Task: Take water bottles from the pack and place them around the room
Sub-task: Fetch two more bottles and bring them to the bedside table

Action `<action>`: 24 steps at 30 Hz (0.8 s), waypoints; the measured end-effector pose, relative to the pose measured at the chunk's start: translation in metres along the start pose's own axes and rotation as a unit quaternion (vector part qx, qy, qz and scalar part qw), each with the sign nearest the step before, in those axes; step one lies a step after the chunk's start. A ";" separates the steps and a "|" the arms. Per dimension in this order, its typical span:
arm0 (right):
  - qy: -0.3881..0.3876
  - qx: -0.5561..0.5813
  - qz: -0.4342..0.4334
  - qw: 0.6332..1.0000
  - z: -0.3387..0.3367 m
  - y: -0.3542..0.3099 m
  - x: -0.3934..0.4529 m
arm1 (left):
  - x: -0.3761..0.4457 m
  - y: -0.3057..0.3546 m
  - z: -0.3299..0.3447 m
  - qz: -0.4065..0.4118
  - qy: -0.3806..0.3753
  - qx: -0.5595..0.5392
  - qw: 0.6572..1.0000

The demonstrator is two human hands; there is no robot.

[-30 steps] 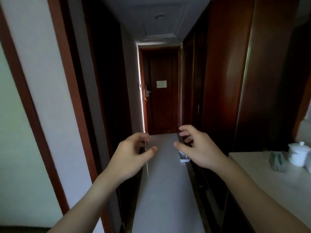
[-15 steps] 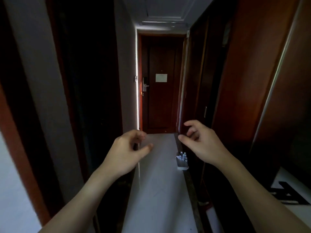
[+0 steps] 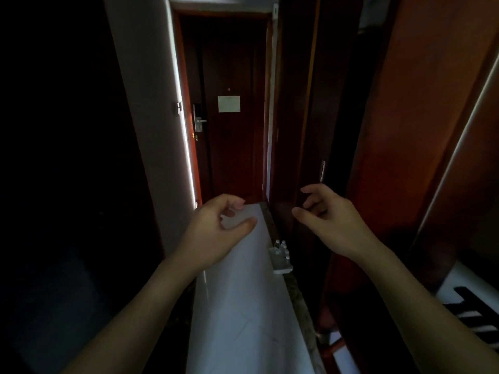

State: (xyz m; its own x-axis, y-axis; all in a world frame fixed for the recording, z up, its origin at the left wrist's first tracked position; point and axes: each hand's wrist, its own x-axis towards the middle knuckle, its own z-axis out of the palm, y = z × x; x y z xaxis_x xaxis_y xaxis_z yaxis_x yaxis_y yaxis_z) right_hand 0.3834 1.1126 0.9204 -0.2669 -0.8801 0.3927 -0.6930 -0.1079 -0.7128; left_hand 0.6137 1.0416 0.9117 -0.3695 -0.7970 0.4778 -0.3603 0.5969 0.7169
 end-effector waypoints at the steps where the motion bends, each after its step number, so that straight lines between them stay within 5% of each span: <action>1: -0.002 0.002 0.000 1.000 0.006 0.013 0.019 | 0.019 -0.012 0.009 0.001 -0.003 0.004 1.000; 24: -0.027 0.005 -0.045 0.999 0.127 0.204 0.520 | 0.486 -0.261 0.127 -0.002 0.017 0.020 1.000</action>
State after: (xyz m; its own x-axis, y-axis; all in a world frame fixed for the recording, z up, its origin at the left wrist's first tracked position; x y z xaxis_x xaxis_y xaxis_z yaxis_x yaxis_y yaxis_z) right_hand 0.1881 0.5738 0.9055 -0.1673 -0.8903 0.4236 -0.7059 -0.1918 -0.6818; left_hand 0.4194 0.5099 0.8926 -0.3398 -0.8012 0.4926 -0.3957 0.5969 0.6980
